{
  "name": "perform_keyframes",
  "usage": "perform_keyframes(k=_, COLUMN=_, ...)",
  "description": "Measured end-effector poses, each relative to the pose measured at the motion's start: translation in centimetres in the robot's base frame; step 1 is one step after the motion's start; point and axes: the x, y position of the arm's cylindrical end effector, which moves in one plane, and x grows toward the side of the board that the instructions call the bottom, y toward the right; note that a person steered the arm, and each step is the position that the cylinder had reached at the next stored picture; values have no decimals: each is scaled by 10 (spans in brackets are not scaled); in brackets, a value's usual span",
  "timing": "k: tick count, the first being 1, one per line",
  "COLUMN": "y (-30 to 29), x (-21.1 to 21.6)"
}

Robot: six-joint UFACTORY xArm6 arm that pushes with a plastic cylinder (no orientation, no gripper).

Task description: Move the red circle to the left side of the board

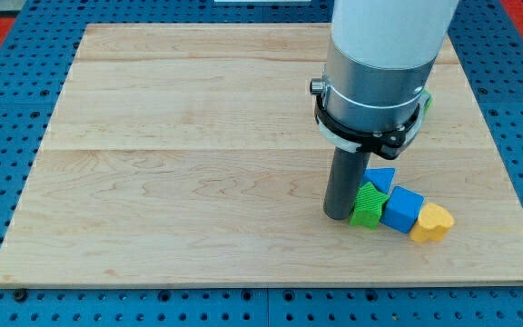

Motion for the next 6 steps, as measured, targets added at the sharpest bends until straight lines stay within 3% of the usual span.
perform_keyframes(k=2, y=-6, x=76)
perform_keyframes(k=3, y=96, x=76)
perform_keyframes(k=4, y=191, x=35)
perform_keyframes(k=5, y=190, x=-44)
perform_keyframes(k=6, y=123, x=-90)
